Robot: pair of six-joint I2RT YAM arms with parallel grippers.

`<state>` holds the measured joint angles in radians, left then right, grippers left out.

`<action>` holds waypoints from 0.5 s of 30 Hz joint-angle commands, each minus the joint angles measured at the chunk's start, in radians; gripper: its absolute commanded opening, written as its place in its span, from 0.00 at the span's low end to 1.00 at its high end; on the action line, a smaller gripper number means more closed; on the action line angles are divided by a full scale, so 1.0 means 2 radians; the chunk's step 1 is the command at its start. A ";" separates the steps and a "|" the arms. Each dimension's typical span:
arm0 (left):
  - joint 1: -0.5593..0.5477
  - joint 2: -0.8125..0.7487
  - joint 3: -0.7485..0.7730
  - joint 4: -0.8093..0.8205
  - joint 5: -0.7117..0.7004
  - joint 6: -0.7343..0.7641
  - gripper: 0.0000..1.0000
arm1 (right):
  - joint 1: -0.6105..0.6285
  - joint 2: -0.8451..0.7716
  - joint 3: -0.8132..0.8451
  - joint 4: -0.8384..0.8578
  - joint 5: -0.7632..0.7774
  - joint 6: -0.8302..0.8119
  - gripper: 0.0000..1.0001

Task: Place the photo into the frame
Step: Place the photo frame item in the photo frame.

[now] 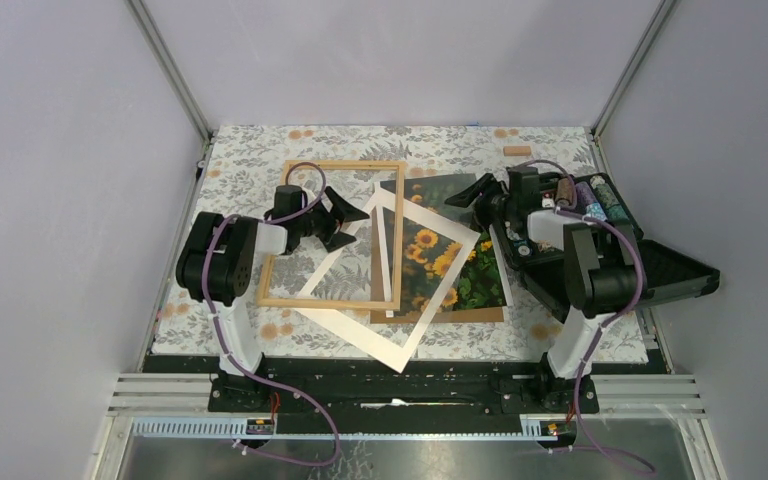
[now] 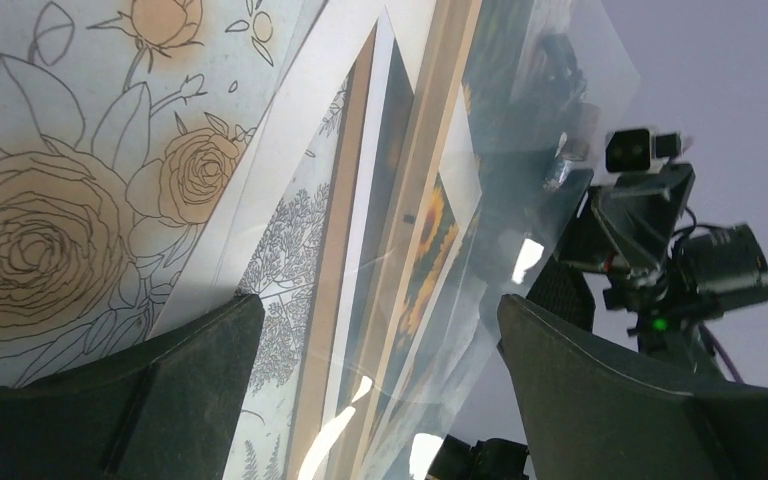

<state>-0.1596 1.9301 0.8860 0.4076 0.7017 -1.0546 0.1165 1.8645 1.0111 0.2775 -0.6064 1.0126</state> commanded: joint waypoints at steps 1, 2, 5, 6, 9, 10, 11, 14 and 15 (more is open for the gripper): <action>-0.002 0.007 -0.030 -0.023 -0.045 0.005 0.94 | 0.049 -0.074 -0.054 0.083 0.089 0.050 0.62; -0.002 0.006 -0.031 -0.022 -0.045 0.004 0.94 | 0.062 -0.089 -0.072 0.091 0.110 0.053 0.62; -0.002 -0.003 -0.032 -0.020 -0.043 0.003 0.94 | 0.100 -0.129 -0.128 0.120 0.180 0.063 0.61; -0.002 -0.007 -0.031 -0.021 -0.042 0.004 0.94 | 0.114 -0.147 -0.146 0.134 0.204 0.068 0.60; -0.004 -0.017 -0.025 -0.028 -0.038 0.006 0.94 | 0.149 -0.184 -0.201 0.175 0.278 0.072 0.57; -0.005 -0.021 -0.024 -0.029 -0.039 0.006 0.94 | 0.162 -0.193 -0.212 0.180 0.297 0.068 0.56; -0.006 -0.024 -0.023 -0.031 -0.039 0.007 0.94 | 0.171 -0.200 -0.222 0.188 0.319 0.064 0.55; -0.010 -0.027 -0.020 -0.033 -0.039 0.007 0.94 | 0.197 -0.206 -0.236 0.212 0.365 0.050 0.50; -0.012 -0.028 -0.018 -0.032 -0.036 0.006 0.94 | 0.200 -0.201 -0.234 0.213 0.375 0.044 0.47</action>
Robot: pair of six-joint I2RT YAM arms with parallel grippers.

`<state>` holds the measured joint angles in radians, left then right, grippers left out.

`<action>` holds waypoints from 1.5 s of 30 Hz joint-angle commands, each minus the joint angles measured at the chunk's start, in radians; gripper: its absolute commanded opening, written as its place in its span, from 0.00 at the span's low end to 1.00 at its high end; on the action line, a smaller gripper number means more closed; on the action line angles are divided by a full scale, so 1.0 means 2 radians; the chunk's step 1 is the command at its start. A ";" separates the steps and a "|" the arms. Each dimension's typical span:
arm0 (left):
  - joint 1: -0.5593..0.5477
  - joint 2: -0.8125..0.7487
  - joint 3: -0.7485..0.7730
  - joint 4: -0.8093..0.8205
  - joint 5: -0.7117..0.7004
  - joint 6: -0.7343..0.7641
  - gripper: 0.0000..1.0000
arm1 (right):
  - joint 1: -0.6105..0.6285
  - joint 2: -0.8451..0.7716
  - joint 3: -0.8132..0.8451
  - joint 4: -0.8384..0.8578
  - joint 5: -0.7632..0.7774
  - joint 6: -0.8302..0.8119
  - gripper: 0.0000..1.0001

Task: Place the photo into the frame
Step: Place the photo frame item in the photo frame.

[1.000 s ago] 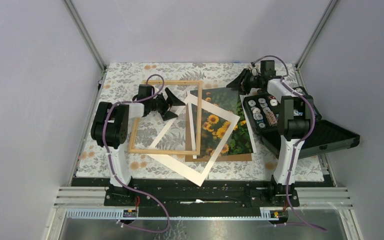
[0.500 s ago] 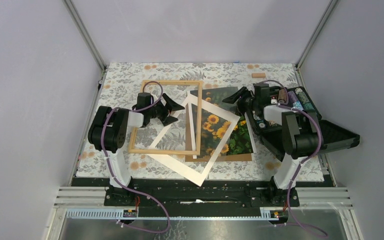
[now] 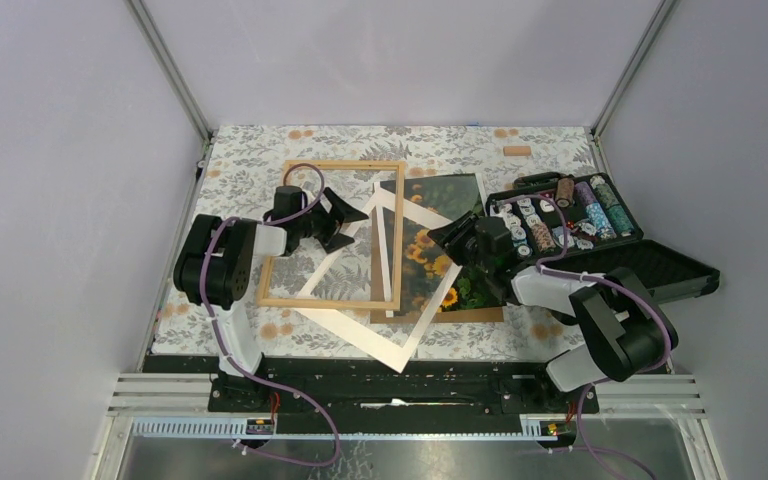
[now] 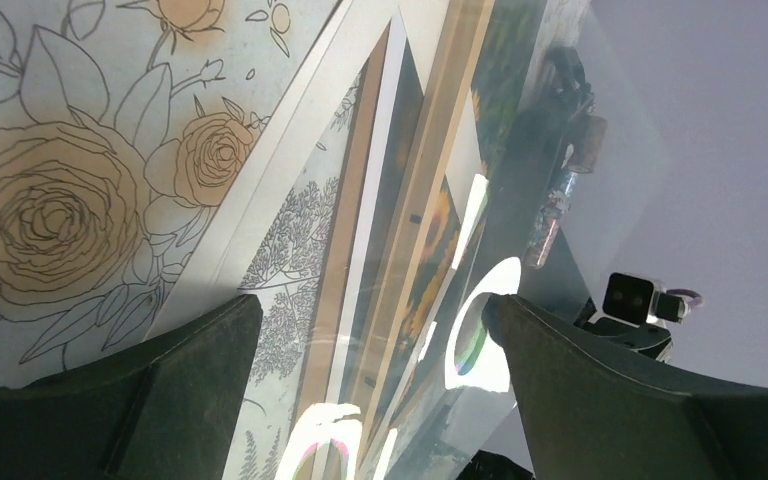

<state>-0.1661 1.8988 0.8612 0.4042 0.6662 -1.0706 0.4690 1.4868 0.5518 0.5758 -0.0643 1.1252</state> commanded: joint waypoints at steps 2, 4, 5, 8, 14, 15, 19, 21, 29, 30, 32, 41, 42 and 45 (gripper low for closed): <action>-0.014 -0.014 -0.001 -0.031 -0.014 0.015 0.94 | 0.024 0.000 -0.004 0.068 0.113 -0.017 0.41; -0.016 -0.025 0.005 -0.044 -0.012 0.024 0.94 | 0.024 -0.001 -0.005 0.060 0.119 -0.029 0.29; -0.016 -0.032 0.012 -0.056 -0.010 0.035 0.94 | 0.024 -0.003 -0.002 0.050 0.116 -0.040 0.23; -0.012 -0.063 0.051 -0.147 -0.017 0.091 0.94 | 0.024 -0.018 0.021 0.002 0.107 -0.097 0.13; 0.027 -0.124 0.145 -0.316 -0.073 0.205 0.95 | 0.008 -0.043 0.076 -0.083 0.037 -0.189 0.00; 0.038 -0.133 0.157 -0.336 -0.081 0.216 0.95 | 0.005 -0.041 0.094 -0.101 0.022 -0.199 0.00; 0.076 -0.154 0.193 -0.387 -0.108 0.244 0.96 | -0.008 -0.040 0.131 -0.140 -0.029 -0.211 0.00; 0.088 -0.161 0.199 -0.391 -0.111 0.247 0.96 | -0.015 -0.041 0.141 -0.145 -0.045 -0.206 0.00; 0.111 -0.155 0.228 -0.395 -0.106 0.245 0.96 | -0.024 -0.043 0.188 -0.146 -0.119 -0.186 0.00; 0.117 -0.150 0.235 -0.399 -0.105 0.245 0.96 | -0.024 -0.040 0.202 -0.156 -0.134 -0.190 0.00; 0.131 -0.138 0.246 -0.401 -0.089 0.241 0.96 | -0.024 -0.037 0.234 -0.179 -0.157 -0.198 0.00; 0.195 -0.140 0.268 -0.364 -0.060 0.172 0.96 | 0.003 0.012 0.367 -0.206 -0.206 -0.127 0.00; 0.195 -0.141 0.287 -0.377 -0.061 0.174 0.96 | 0.007 0.026 0.382 -0.200 -0.214 -0.113 0.00; 0.195 -0.152 0.334 -0.405 -0.076 0.181 0.97 | 0.025 0.068 0.427 -0.178 -0.225 -0.080 0.00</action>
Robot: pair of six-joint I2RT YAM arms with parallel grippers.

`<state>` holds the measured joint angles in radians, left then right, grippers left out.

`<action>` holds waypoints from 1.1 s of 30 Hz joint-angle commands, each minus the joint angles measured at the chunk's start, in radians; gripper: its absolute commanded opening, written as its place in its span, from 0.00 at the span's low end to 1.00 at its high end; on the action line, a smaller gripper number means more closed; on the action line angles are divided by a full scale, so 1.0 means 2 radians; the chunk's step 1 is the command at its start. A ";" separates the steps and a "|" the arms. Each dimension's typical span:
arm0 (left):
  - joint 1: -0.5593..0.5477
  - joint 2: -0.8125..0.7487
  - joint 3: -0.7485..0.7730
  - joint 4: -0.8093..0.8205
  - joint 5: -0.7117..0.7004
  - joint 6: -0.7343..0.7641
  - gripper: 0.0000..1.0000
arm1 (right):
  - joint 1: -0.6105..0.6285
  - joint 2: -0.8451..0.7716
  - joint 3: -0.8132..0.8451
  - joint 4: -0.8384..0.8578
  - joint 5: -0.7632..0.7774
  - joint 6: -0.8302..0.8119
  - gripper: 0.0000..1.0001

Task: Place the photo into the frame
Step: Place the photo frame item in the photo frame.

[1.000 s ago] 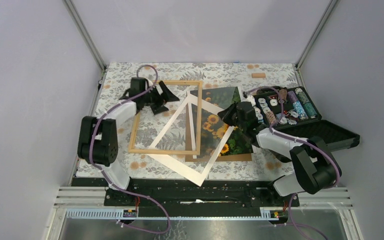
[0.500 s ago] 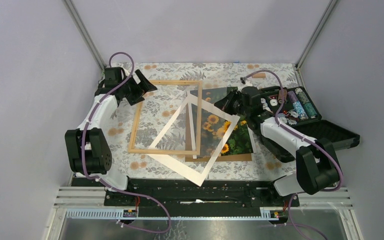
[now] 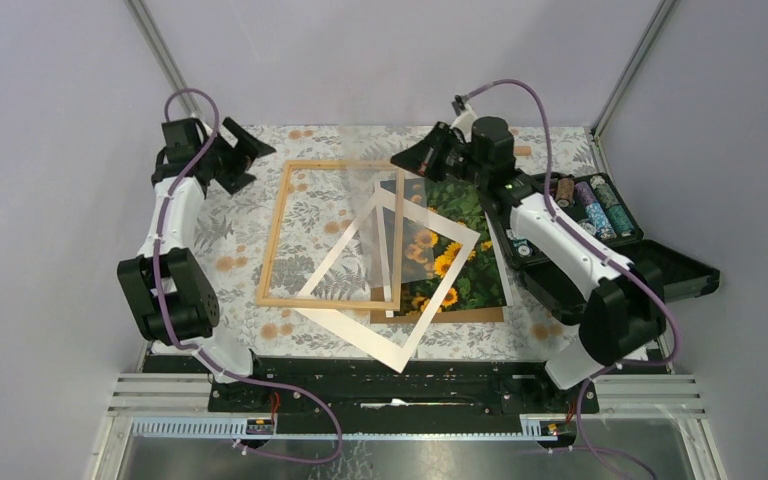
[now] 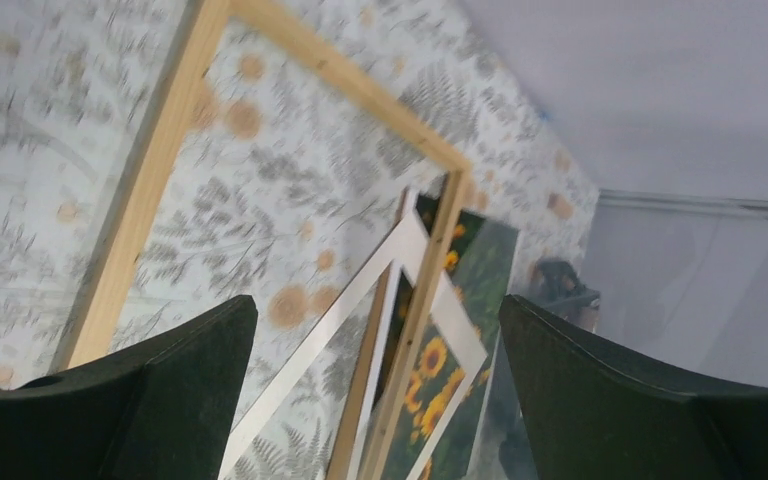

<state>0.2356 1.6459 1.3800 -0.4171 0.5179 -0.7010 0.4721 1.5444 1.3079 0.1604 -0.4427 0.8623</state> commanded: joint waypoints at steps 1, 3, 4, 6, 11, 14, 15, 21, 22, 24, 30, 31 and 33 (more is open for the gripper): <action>-0.005 -0.032 0.083 0.005 -0.007 -0.003 0.97 | 0.029 0.053 0.062 0.041 -0.040 0.064 0.00; -0.006 -0.044 0.098 0.001 -0.016 0.001 0.98 | 0.037 0.084 0.084 0.072 -0.052 0.101 0.00; -0.006 -0.048 0.105 -0.003 -0.020 0.004 0.98 | 0.042 0.099 0.095 0.094 -0.058 0.122 0.00; -0.006 -0.055 0.117 -0.011 -0.026 0.009 0.98 | 0.051 0.129 0.120 0.113 -0.062 0.154 0.00; -0.005 -0.069 0.144 -0.030 -0.052 0.026 0.98 | 0.069 0.187 0.150 0.184 -0.062 0.237 0.00; -0.006 -0.073 0.156 -0.039 -0.058 0.032 0.98 | 0.073 0.206 0.140 0.204 -0.020 0.259 0.00; -0.006 -0.074 0.155 -0.039 -0.059 0.032 0.98 | 0.073 0.209 0.128 0.209 0.000 0.262 0.00; -0.006 -0.068 0.132 -0.028 -0.048 0.031 0.98 | 0.074 0.273 0.111 0.248 0.047 0.270 0.00; -0.007 -0.068 0.123 -0.020 -0.046 0.029 0.98 | 0.073 0.283 0.105 0.258 0.055 0.279 0.00; -0.009 -0.065 0.106 -0.007 -0.042 0.025 0.98 | 0.073 0.305 0.100 0.277 0.063 0.291 0.00; -0.019 -0.047 0.087 0.002 -0.045 0.032 0.98 | 0.067 0.330 0.075 0.309 0.079 0.306 0.00; -0.021 -0.046 0.084 0.004 -0.048 0.034 0.98 | 0.067 0.332 0.073 0.310 0.080 0.306 0.00; -0.025 -0.041 0.082 0.007 -0.051 0.037 0.98 | 0.067 0.332 0.069 0.311 0.080 0.306 0.00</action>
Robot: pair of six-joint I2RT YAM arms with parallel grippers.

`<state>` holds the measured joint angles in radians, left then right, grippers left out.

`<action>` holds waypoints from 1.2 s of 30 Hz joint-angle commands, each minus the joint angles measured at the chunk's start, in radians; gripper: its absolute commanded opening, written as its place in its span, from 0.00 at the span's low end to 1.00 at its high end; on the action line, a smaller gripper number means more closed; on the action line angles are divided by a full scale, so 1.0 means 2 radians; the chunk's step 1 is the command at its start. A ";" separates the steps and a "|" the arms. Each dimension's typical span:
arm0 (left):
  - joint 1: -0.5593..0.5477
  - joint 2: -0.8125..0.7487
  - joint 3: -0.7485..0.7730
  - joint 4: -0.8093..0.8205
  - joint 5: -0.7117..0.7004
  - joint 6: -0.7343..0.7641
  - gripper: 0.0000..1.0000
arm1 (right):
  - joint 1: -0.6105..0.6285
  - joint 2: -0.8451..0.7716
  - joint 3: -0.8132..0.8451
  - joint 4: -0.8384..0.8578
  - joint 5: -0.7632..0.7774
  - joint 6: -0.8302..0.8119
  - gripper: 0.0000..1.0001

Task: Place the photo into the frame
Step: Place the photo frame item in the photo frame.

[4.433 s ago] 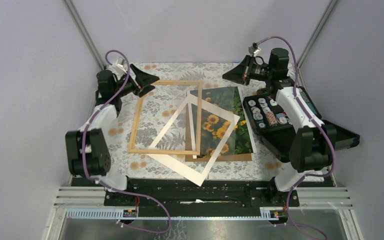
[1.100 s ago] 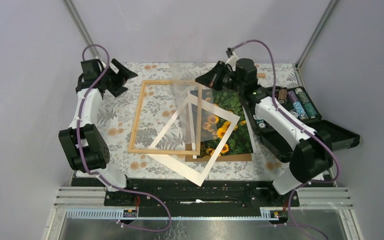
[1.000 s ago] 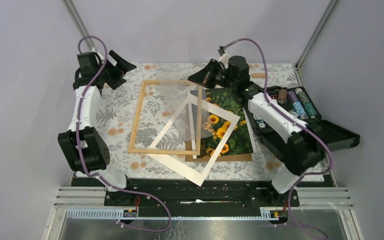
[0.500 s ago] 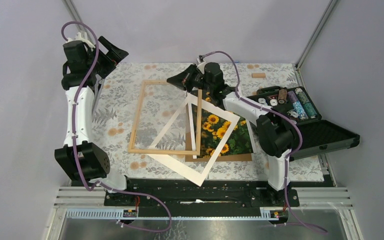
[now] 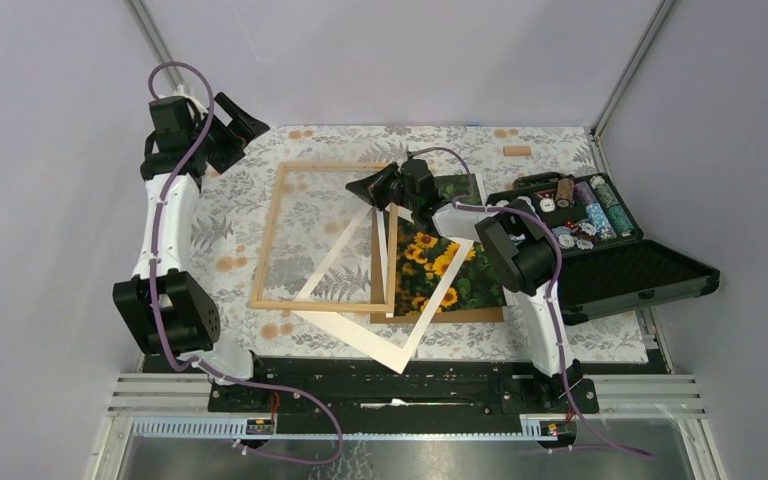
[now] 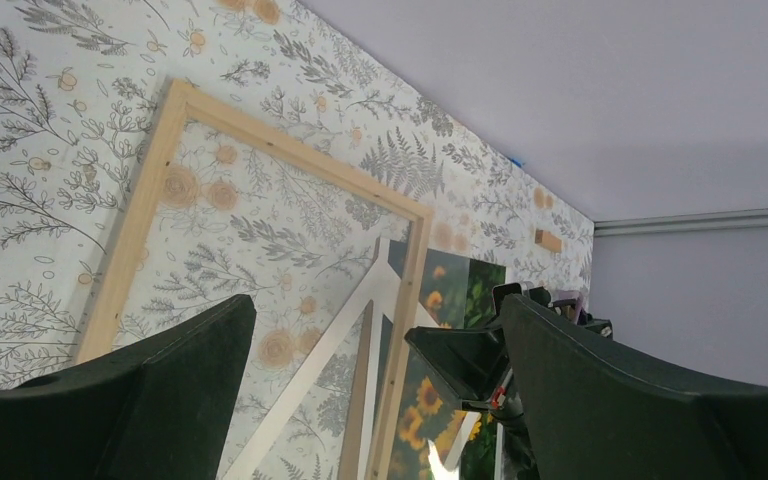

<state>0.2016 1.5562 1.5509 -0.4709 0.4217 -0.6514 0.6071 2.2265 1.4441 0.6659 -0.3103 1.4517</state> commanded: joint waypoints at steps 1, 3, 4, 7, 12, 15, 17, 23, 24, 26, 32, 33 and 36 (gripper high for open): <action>-0.011 0.007 -0.004 0.034 -0.006 0.015 0.98 | 0.000 -0.009 -0.002 0.058 0.013 0.011 0.00; -0.015 0.016 -0.008 0.036 -0.011 0.020 0.98 | 0.000 -0.017 -0.014 0.059 0.012 0.011 0.00; -0.016 0.019 -0.013 0.040 -0.015 0.022 0.98 | -0.001 -0.021 -0.018 0.057 0.008 0.007 0.00; -0.016 0.034 -0.031 0.051 -0.034 0.025 0.98 | -0.001 -0.026 -0.027 0.051 -0.003 -0.008 0.00; 0.003 0.077 -0.024 0.065 0.001 -0.001 0.98 | -0.002 -0.026 -0.055 0.066 -0.010 -0.011 0.00; 0.008 0.107 -0.019 0.070 0.011 -0.012 0.98 | -0.003 -0.027 -0.066 0.072 -0.008 -0.018 0.00; 0.010 0.124 -0.020 0.072 0.005 -0.010 0.98 | -0.004 -0.025 -0.071 0.081 -0.006 -0.024 0.00; 0.023 0.158 -0.039 0.080 -0.006 0.008 0.98 | -0.012 -0.022 -0.088 0.103 -0.004 -0.049 0.00; 0.026 0.163 -0.048 0.088 0.002 0.006 0.98 | -0.013 -0.021 -0.090 0.106 -0.002 -0.054 0.00; 0.030 0.175 -0.055 0.102 0.015 -0.003 0.97 | -0.012 -0.019 -0.090 0.109 -0.001 -0.065 0.00; 0.030 0.199 -0.067 0.105 0.003 -0.002 0.95 | -0.014 -0.014 -0.095 0.109 0.002 -0.089 0.00; 0.030 0.204 -0.070 0.107 0.004 -0.004 0.95 | -0.013 -0.015 -0.097 0.109 0.004 -0.094 0.00; 0.030 0.223 -0.070 0.108 0.010 -0.012 0.94 | -0.016 -0.015 -0.099 0.109 0.004 -0.096 0.00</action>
<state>0.2577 1.9686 1.4143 -0.3119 0.4229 -0.6598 0.5850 2.2284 1.2533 0.8246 -0.3069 1.3052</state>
